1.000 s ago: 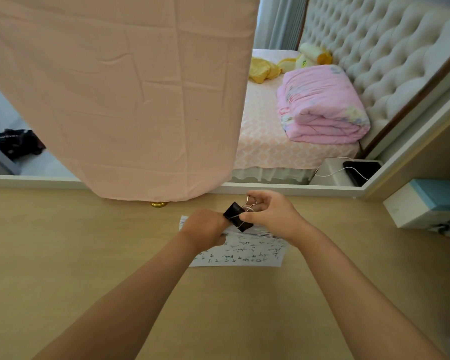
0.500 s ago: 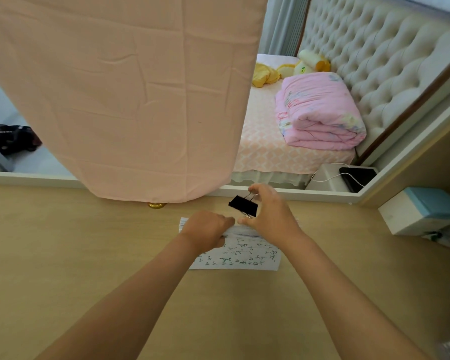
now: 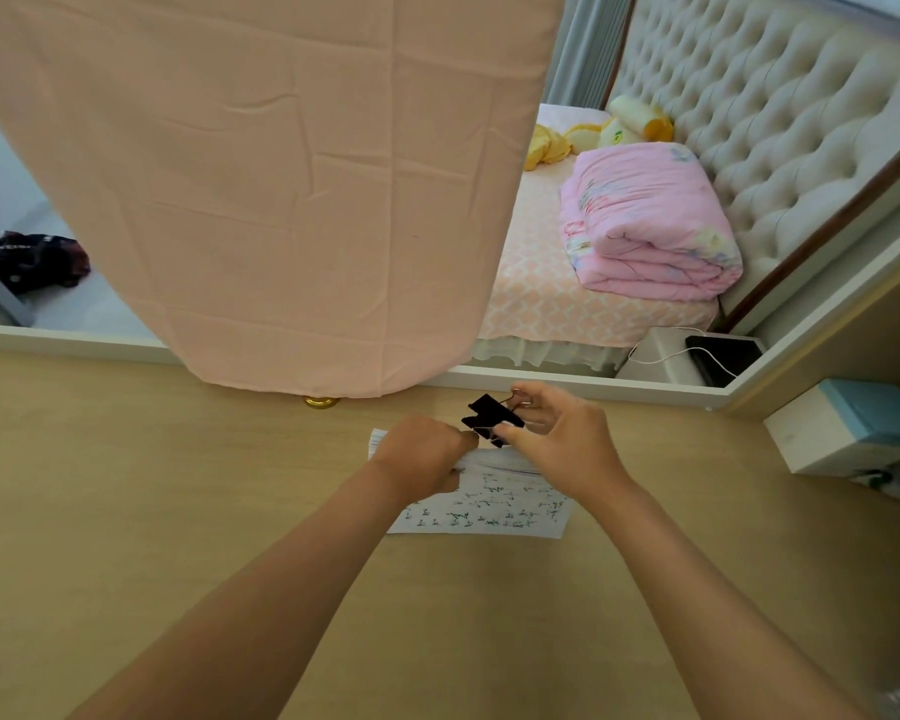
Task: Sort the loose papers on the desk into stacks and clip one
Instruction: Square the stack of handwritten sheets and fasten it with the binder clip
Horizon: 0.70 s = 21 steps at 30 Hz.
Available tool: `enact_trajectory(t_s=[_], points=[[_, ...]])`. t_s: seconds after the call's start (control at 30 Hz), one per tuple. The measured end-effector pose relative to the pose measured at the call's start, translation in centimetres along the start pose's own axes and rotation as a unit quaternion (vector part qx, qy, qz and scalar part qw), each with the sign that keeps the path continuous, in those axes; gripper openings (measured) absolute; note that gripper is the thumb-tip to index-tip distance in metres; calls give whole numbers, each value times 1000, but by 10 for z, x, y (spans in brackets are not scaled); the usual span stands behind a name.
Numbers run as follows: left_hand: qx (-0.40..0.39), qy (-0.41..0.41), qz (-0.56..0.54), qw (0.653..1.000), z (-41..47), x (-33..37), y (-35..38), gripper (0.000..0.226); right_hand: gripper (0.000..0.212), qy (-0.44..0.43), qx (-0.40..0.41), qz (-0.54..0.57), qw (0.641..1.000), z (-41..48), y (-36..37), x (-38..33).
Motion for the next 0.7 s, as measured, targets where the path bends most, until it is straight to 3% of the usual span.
enact_trajectory(t_s=[0.3, 0.47, 0.7], points=[[-9, -9, -19, 1000, 3, -5, 3, 15, 38, -49, 11, -126, 991, -13, -40, -29], [-16, -24, -21, 999, 5, -5, 1, 15, 20, -142, -23, -285, 947, -28, -15, -50], [-20, -35, -34, 999, 2, -5, -1, 17, 24, -154, -71, -355, 919, -22, 10, -47]])
Point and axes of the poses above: each hand's wrist, its own z-axis towards the middle knuckle, its own y-axis out of the palm, x = y × z, the point moved 8 cm from there along z, towards the middle knuckle, and after that the axes turned 7 degrees about -z, right-handed, at the moved point
